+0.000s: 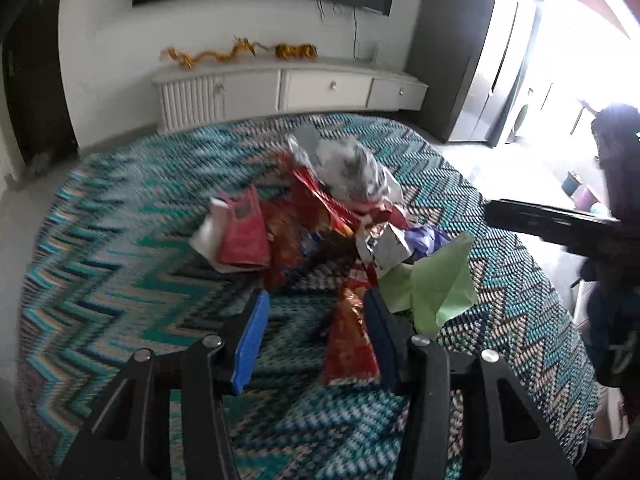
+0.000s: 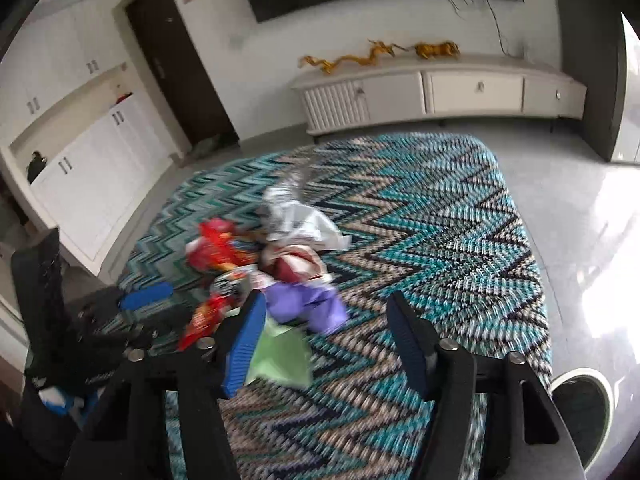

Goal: Collect trash
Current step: 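Grasp the red chip bag with the left gripper while the right grasps a purple wrapper, then carry both items over the bin and open both grippers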

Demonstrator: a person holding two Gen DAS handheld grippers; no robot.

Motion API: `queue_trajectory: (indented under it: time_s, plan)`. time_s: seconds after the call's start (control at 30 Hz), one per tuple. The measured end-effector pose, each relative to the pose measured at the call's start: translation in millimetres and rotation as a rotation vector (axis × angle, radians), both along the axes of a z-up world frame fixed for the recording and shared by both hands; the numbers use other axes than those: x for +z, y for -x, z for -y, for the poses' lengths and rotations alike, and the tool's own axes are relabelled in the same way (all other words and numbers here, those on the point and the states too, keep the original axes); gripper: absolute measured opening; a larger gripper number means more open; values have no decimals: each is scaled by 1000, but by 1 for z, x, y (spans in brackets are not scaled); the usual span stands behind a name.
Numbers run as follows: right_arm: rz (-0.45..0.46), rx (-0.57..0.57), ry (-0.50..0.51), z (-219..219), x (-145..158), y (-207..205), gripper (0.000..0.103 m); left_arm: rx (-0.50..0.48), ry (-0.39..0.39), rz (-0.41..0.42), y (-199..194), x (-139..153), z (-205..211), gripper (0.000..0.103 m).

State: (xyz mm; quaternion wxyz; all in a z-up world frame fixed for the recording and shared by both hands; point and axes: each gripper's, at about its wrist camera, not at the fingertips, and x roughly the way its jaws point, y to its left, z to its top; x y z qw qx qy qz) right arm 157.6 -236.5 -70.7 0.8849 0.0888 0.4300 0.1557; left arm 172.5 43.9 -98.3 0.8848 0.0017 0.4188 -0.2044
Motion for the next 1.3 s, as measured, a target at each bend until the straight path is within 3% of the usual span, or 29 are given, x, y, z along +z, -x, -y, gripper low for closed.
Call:
queue_trajectory:
  time_s: [0.27,0.37,0.43,0.5,0.63,0.8,0.9,0.93,1.3]
  plan:
    - [-82,56,-143,-6,-43,-31,56,-33,-1,-71,-5,-18,18,45]
    - [-80,79,-178,-7,-44,-29,56,-31,-7,-80,-2,-24,20,36]
    - [-87,100,-208,-9,-46,-27,56,-27,15,-85,0,-23,18,19]
    - [-86,119,-219,-14,-46,-24,55,-18,38,-94,1,-24,15,14]
    - [-90,166,-231,-27,-44,-17,38,9,41,-87,10,-22,9,13]
    - [-110,194,-216,-36,-49,-2,27,52,47,-66,27,-11,-7,11]
    - [-79,193,-201,-36,-42,13,24,78,48,-45,38,1,-19,11]
    - [-68,190,-194,-35,-39,17,16,86,48,-35,43,5,-22,9]
    - [91,94,-233,18,14,80,15,117,60,67,82,48,-23,6]
